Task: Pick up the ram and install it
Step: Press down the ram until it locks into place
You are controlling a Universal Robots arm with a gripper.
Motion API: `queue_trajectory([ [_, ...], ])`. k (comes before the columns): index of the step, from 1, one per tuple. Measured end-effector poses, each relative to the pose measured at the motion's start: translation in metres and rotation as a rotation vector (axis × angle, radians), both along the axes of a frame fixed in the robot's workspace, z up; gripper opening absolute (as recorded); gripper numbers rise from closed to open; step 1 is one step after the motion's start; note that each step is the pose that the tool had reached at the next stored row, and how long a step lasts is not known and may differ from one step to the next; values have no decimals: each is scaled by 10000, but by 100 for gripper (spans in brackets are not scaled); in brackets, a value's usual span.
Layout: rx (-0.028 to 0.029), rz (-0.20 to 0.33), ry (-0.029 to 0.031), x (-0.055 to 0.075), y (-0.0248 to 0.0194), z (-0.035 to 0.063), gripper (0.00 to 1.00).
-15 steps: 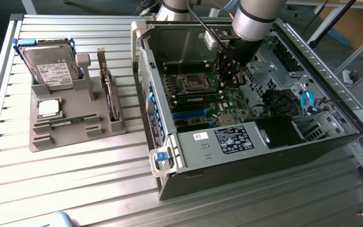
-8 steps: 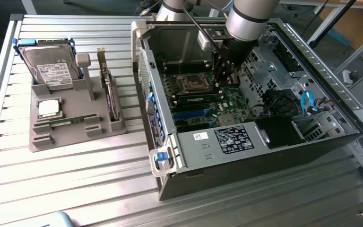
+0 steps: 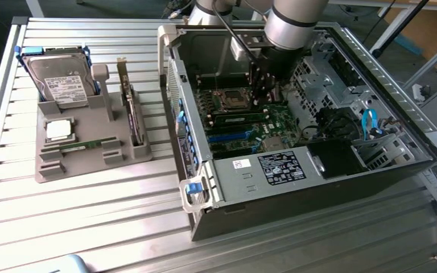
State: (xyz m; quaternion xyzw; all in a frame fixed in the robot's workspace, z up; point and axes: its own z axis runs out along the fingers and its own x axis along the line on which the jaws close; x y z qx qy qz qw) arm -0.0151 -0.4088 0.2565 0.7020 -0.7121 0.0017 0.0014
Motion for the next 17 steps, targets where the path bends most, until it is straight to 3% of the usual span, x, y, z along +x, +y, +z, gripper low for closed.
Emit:
queue_trajectory([
  [17,0,0,0,-298,0,0,10],
])
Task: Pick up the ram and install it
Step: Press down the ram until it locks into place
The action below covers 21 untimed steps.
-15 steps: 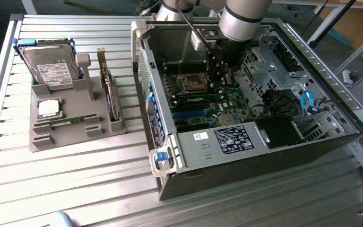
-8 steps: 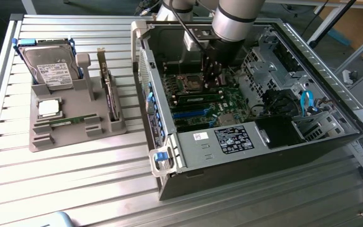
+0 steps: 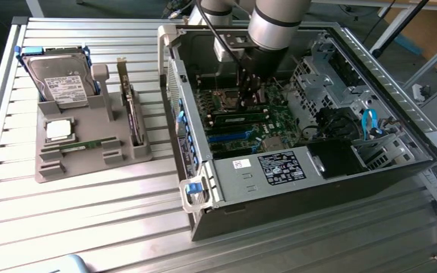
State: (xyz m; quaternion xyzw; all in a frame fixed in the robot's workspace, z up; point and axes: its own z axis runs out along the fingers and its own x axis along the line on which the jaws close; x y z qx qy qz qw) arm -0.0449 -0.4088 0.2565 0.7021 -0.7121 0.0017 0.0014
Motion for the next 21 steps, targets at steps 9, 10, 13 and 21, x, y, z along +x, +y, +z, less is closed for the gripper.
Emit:
queue_trajectory([
  [9,0,0,0,-100,0,0,10],
  [10,0,0,0,-100,0,0,10],
  [13,0,0,0,-100,0,-3,10],
  [21,0,0,0,-100,0,-37,10],
])
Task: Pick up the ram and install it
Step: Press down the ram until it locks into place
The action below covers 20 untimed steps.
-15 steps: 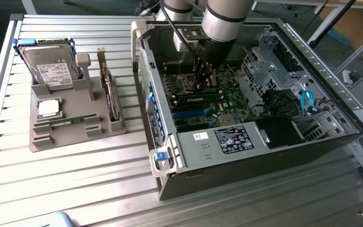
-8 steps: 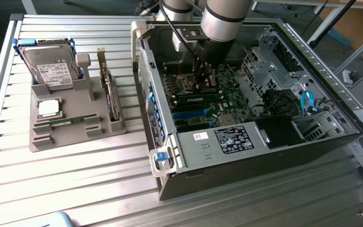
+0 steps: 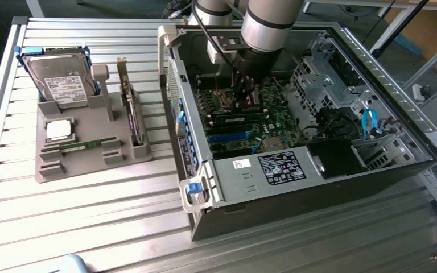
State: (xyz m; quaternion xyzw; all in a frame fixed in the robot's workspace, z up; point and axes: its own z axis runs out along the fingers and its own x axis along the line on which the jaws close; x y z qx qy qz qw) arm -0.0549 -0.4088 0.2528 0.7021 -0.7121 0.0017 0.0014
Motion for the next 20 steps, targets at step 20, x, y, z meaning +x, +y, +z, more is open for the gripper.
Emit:
queue_trajectory([
  [20,8,0,22,0,0,-94,10],
])
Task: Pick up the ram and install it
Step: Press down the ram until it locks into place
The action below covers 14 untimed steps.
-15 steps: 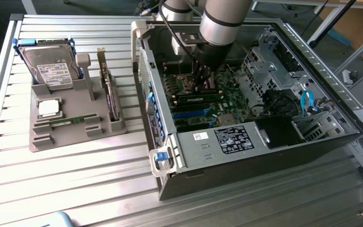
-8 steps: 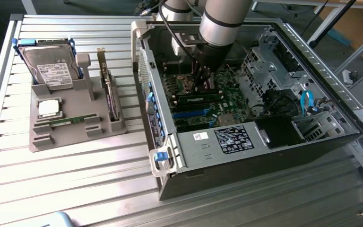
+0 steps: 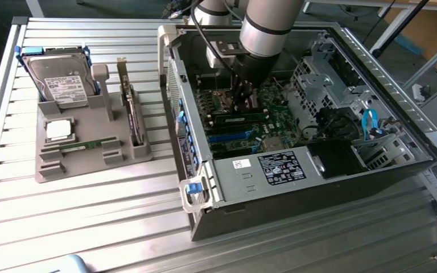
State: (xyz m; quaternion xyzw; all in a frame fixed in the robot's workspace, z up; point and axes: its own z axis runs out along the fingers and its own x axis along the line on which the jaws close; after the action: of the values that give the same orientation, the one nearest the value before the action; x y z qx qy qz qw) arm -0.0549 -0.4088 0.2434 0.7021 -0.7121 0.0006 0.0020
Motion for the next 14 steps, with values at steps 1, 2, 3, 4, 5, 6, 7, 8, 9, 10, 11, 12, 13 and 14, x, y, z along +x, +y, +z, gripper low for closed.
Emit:
queue_trajectory([
  [1,2,0,-1,0,0,-5,10],
  [2,1,0,-1,0,0,-12,10],
  [3,1,0,-1,0,0,-18,10],
  [4,2,0,-1,0,0,-23,10],
  [5,-1,0,0,0,0,-24,10],
  [6,-1,0,1,0,0,-24,10],
  [7,-1,0,1,0,0,-24,10],
  [8,0,0,0,0,0,-25,10],
  [9,1,0,0,0,0,-25,10],
  [10,1,0,0,0,0,-25,10],
  [11,1,0,-1,0,0,-25,10],
  [12,2,0,0,0,0,-27,10],
  [13,3,0,-1,0,0,-30,10],
  [14,2,0,-1,0,0,-33,10],
])
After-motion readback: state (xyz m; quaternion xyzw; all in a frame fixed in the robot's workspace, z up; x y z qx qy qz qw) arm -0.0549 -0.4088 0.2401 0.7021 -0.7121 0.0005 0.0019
